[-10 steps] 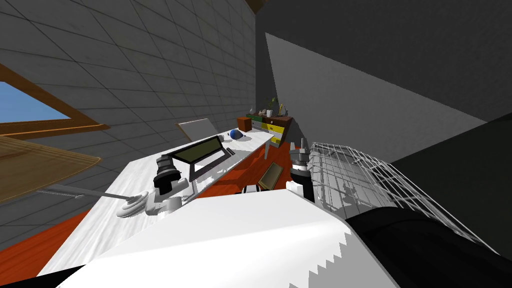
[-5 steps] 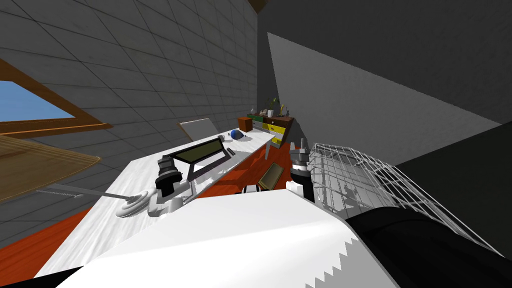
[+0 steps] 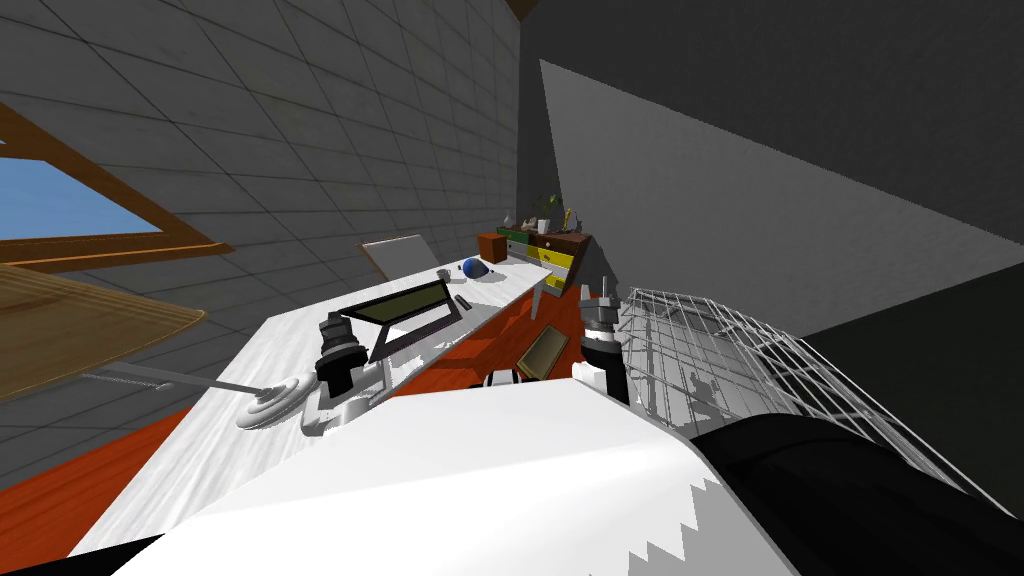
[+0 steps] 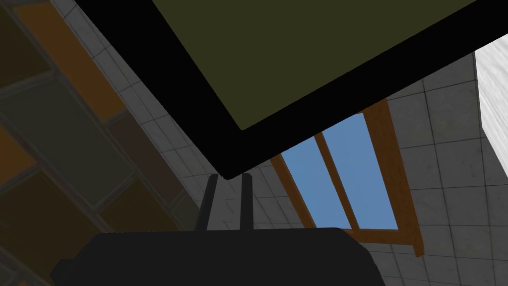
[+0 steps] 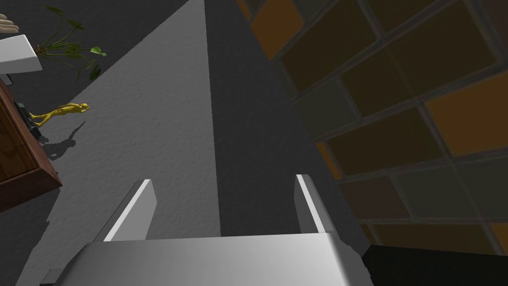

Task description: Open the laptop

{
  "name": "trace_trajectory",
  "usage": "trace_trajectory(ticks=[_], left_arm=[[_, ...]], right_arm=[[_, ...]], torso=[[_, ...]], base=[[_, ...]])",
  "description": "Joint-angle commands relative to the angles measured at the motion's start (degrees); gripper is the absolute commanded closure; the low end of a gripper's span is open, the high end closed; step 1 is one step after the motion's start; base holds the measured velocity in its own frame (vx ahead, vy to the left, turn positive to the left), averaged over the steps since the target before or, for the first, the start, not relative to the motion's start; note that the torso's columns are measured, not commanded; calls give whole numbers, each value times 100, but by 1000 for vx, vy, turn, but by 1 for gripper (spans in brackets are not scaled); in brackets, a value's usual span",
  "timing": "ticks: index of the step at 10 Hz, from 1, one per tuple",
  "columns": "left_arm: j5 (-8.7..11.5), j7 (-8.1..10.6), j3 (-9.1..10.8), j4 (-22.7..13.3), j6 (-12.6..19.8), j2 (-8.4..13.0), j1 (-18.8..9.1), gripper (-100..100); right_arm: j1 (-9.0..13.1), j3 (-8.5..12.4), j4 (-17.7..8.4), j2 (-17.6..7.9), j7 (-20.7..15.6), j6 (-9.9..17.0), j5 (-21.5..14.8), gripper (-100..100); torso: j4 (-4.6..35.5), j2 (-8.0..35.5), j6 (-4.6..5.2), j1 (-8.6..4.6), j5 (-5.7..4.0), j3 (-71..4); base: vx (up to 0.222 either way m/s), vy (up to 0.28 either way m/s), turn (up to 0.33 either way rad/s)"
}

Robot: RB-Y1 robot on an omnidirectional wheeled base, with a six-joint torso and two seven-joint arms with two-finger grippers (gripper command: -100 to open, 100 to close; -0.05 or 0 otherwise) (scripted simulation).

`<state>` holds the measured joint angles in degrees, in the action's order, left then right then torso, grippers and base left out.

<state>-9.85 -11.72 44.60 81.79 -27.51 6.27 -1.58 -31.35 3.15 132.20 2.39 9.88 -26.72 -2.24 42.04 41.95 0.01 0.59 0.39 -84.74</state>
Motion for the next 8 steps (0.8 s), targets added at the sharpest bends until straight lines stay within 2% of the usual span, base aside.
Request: trace_trajectory(ticks=[1, 3, 4, 6, 7, 8], left_arm=[[0, 7, 3, -23, 45, -5, 21, 100], [5, 7, 16, -17, 6, 16, 6, 100], [87, 9, 92, -180, -292, -63, 173, 100], [87, 9, 92, -180, -557, -63, 173, 100], [167, 12, 163, -355, -808, -152, 345, 100], [167, 12, 163, -355, -963, -152, 345, 100]], right_arm=[[0, 0, 0, 0, 0, 0, 0, 0], [0, 0, 0, 0, 0, 0, 0, 0], [0, 0, 0, 0, 0, 0, 0, 0], [0, 0, 0, 0, 0, 0, 0, 0], [0, 0, 0, 0, 0, 0, 0, 0], [0, 0, 0, 0, 0, 0, 0, 0]], torso=[[1, -7, 5, -5, -6, -6], [-2, -18, 19, -15, -8, -12], [-1, -12, 15, -25, -10, -9], [-12, -17, 17, -8, 10, -9], [-5, -12, 22, -26, -2, -7], [-13, -17, 25, -28, 8, -6]], base=[[10, 1, 0], [7, 4, -9], [29, 34, -100], [11, 13, -38], [21, 18, -58], [23, 22, -67]])
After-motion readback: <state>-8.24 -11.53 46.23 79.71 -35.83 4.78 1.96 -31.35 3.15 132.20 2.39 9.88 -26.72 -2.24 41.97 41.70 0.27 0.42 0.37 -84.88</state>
